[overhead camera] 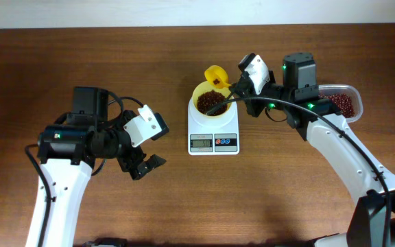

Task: Scoop item into bowl and weigh 50g on scale

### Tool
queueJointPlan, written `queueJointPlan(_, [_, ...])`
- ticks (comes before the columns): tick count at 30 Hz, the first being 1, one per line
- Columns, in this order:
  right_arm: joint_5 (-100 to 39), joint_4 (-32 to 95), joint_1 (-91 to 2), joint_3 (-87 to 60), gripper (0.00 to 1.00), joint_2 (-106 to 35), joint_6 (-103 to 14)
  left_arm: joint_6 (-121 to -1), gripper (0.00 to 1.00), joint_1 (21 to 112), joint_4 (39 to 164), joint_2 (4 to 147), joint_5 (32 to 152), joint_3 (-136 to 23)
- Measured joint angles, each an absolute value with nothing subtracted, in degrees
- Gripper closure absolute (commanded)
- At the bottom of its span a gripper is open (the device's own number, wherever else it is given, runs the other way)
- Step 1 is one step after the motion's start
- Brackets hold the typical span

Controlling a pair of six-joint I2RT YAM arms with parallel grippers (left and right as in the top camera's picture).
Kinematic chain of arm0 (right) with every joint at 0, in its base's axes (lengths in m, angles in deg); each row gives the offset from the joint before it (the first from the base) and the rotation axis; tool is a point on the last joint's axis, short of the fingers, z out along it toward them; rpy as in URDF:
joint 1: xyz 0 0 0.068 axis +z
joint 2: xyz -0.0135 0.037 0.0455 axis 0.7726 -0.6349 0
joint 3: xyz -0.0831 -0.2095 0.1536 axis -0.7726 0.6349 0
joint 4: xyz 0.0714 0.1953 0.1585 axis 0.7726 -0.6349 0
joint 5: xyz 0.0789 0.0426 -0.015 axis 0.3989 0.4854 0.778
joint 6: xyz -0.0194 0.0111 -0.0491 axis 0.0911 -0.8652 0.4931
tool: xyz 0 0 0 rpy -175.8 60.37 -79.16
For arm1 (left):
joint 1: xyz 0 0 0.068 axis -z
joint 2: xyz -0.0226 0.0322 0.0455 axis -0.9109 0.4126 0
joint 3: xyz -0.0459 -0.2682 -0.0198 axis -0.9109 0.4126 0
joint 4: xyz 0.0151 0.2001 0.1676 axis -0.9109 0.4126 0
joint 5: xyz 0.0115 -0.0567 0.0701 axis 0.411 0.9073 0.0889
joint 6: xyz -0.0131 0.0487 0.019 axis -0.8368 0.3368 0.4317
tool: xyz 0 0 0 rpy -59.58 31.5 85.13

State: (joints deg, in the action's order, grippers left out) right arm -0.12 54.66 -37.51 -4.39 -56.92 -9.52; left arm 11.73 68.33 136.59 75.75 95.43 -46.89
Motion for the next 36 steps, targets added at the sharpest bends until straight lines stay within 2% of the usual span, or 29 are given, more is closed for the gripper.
queueJointPlan(36, [-0.79,52.51,-37.51,-4.39,0.96,-56.92,-12.06,11.73,0.01,68.33,136.59,75.75,95.43,-46.89])
